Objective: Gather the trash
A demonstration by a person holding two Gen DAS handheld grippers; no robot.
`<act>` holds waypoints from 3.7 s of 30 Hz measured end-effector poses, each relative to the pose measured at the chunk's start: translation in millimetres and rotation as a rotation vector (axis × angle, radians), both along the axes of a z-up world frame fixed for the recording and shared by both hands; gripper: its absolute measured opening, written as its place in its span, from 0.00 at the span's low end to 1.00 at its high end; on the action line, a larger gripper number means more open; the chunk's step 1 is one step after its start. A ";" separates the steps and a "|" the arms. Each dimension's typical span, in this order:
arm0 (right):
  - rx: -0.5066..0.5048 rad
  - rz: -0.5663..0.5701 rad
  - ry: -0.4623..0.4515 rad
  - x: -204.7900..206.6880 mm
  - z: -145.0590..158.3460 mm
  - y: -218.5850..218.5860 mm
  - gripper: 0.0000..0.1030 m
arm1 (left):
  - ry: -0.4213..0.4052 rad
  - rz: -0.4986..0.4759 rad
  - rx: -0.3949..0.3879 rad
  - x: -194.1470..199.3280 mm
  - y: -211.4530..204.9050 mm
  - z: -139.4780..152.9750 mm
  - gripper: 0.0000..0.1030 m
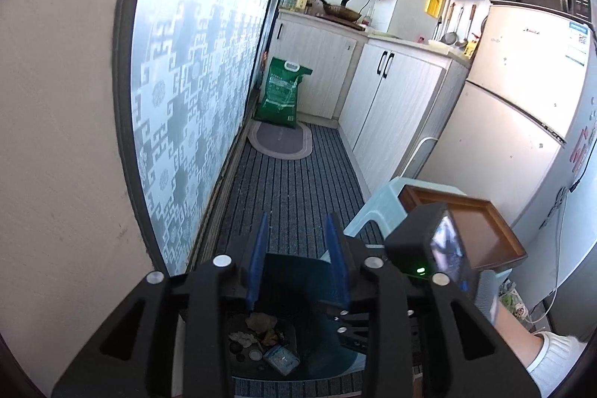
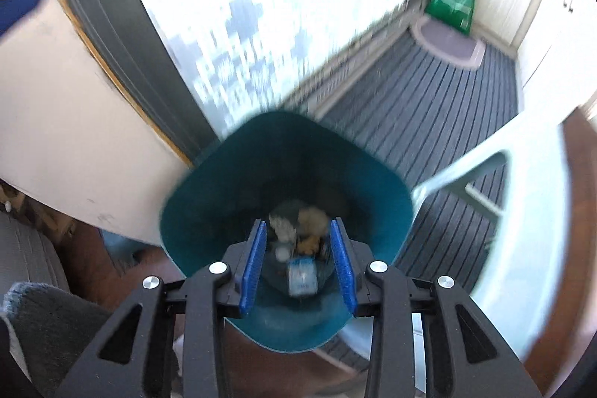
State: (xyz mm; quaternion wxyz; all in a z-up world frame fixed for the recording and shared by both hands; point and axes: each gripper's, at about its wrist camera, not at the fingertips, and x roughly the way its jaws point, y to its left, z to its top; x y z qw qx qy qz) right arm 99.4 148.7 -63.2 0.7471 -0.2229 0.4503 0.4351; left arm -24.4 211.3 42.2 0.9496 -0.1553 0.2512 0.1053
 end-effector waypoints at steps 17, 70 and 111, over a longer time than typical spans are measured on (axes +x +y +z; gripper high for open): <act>0.132 -0.178 -0.195 -25.8 85.9 -121.0 0.35 | -0.048 -0.069 0.114 -12.8 -57.8 7.4 0.94; 0.456 -0.334 -0.419 -123.0 140.4 -268.9 0.96 | -0.094 -0.027 0.187 -64.0 -101.1 -15.5 0.97; 0.456 -0.338 -0.414 -123.0 140.1 -267.2 0.96 | -0.095 -0.030 0.188 -65.0 -102.0 -16.6 0.97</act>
